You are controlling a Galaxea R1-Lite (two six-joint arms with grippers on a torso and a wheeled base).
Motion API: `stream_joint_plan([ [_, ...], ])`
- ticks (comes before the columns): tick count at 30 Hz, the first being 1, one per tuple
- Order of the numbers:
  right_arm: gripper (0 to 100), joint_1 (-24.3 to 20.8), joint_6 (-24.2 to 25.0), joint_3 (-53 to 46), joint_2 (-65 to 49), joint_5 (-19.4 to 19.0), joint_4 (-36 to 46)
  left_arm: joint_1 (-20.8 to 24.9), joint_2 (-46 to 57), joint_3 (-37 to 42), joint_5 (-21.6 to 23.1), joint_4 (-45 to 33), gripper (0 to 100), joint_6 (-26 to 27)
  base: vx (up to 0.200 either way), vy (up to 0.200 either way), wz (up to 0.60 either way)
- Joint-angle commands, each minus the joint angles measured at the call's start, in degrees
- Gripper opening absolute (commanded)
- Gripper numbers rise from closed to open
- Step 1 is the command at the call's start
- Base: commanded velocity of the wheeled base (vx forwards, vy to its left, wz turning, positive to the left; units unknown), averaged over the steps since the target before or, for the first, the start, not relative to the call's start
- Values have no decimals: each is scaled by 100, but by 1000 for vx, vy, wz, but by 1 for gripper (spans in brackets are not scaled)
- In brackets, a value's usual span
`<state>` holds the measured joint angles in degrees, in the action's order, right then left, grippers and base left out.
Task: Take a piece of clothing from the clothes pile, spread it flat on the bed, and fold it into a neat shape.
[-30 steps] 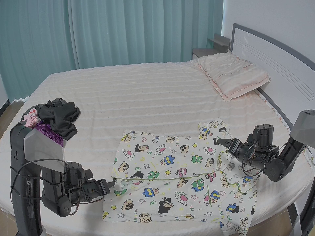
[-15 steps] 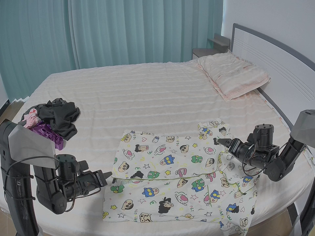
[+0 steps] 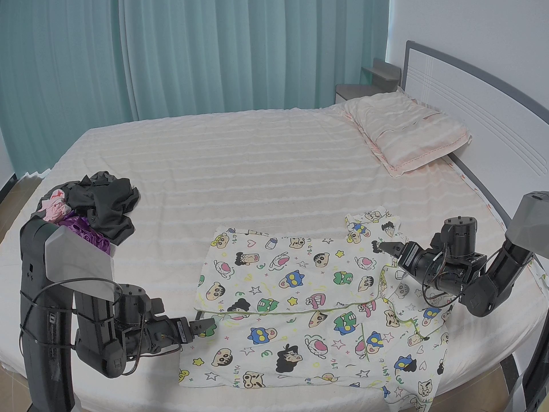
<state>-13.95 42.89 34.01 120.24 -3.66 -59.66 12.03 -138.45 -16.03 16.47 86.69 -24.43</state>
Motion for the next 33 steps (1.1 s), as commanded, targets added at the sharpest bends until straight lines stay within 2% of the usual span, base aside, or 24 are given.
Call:
stream_joint_plan([
  [1, 100, -12, 0, 0, 17, -3, -2, 18, -174, -146, -12, -135, 100, 0, 0, 0, 0],
  [9, 100, -12, 0, 0, 17, -3, -2, 335, 125, -155, -144, -91, 100, -18, 0, 0, 0],
  [18, 100, -12, 0, 0, 17, -3, -2, 1161, 459, 214, -293, -91, 100, -18, 0, 0, 0],
  [27, 100, -12, 0, 0, 9, -3, -2, 1785, 354, 381, -522, -91, 100, -18, 0, 0, 0],
  [33, 100, -12, 0, 0, 0, -3, -2, 1970, 108, 434, -531, -91, 100, -18, 0, 0, 0],
])
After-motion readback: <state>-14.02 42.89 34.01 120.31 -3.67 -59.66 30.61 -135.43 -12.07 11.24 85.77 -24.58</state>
